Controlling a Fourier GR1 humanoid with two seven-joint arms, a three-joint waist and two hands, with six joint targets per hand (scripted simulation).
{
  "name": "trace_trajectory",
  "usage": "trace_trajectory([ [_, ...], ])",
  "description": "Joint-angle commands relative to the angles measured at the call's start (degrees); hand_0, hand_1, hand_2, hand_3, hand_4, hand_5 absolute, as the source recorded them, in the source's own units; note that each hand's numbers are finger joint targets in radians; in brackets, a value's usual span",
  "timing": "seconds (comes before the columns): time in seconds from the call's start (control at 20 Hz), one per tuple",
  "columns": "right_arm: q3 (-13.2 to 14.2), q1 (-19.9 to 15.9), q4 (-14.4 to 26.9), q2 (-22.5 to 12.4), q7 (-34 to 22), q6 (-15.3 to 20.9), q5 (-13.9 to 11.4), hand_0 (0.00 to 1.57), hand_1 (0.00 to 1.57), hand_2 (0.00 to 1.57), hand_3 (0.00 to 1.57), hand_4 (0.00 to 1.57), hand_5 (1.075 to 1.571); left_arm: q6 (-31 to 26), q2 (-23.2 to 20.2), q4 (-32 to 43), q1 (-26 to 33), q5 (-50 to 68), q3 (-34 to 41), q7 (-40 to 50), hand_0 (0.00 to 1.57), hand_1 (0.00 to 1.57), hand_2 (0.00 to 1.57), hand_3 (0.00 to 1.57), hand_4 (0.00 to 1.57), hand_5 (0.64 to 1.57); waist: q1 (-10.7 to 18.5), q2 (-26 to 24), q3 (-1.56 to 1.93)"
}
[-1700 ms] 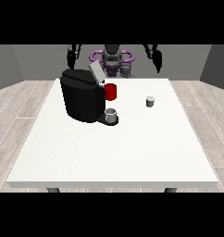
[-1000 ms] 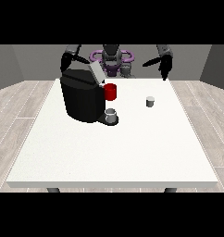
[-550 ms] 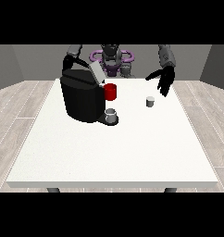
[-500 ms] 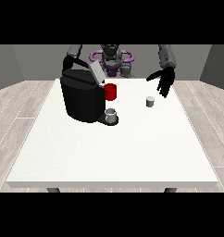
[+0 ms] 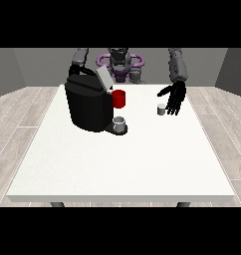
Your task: Insert the coffee pod into the coffee machine and close the lid
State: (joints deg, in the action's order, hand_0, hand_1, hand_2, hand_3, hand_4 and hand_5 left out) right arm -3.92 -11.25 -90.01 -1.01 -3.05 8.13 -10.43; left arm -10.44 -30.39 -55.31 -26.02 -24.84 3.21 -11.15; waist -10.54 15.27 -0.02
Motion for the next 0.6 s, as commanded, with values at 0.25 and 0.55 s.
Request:
trace_trajectory([
  [0.25, 1.0, -4.3, 3.0, 0.5, -0.9, -0.1, 0.8, 0.00, 0.00, 0.00, 0.00, 0.00, 1.571, 12.4, 3.3, 6.2, -4.6, -10.3, -3.3, -4.7, 0.89, 0.89, 0.96, 0.82, 0.38, 1.571, 0.2, 2.0, -0.01],
  [0.55, 2.6, -5.2, 8.6, -1.5, 1.6, -0.7, 1.1, 0.00, 0.00, 0.00, 0.00, 0.00, 1.571, 11.7, 2.2, 8.2, -6.4, -17.1, -7.4, -2.5, 0.82, 0.82, 0.96, 0.80, 0.37, 1.571, 1.0, 1.2, 0.03],
])
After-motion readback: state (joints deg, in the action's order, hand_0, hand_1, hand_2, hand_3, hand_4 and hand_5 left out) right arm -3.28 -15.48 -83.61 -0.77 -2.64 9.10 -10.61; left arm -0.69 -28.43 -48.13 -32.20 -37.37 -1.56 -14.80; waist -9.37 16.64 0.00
